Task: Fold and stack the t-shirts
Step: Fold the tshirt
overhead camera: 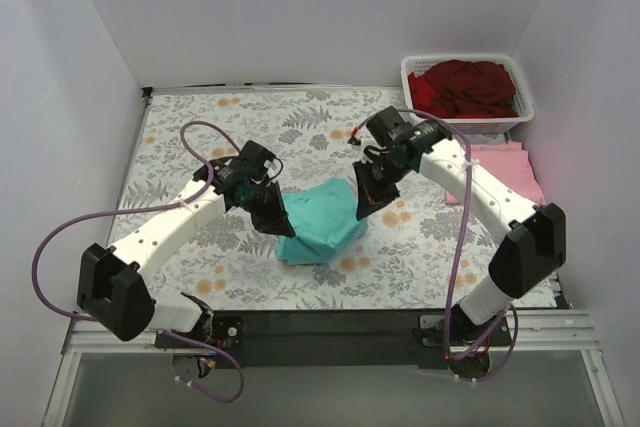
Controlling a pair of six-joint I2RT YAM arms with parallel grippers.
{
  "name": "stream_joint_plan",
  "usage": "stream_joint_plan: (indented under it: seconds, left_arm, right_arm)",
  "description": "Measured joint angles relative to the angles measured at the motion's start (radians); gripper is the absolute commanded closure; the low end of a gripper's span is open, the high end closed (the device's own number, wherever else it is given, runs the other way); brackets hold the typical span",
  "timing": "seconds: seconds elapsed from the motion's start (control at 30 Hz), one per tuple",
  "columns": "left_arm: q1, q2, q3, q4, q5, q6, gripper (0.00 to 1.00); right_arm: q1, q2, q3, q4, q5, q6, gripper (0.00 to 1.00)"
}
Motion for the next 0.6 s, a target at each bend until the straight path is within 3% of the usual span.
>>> stream_joint_plan:
  seconds: [0.27, 0.6]
  left_arm:
    - [0.232, 0.153, 0.048, 0.108, 0.068, 0.113, 1.0]
    - [0.236, 0.128, 0.039, 0.127, 0.079, 0.194, 1.0]
  right_arm:
    - [-0.094, 0.293, 0.307, 0.014, -0.077, -0.06, 0.99]
    - [-0.105, 0.282, 0.238, 0.015, -0.1, -0.114, 0.99]
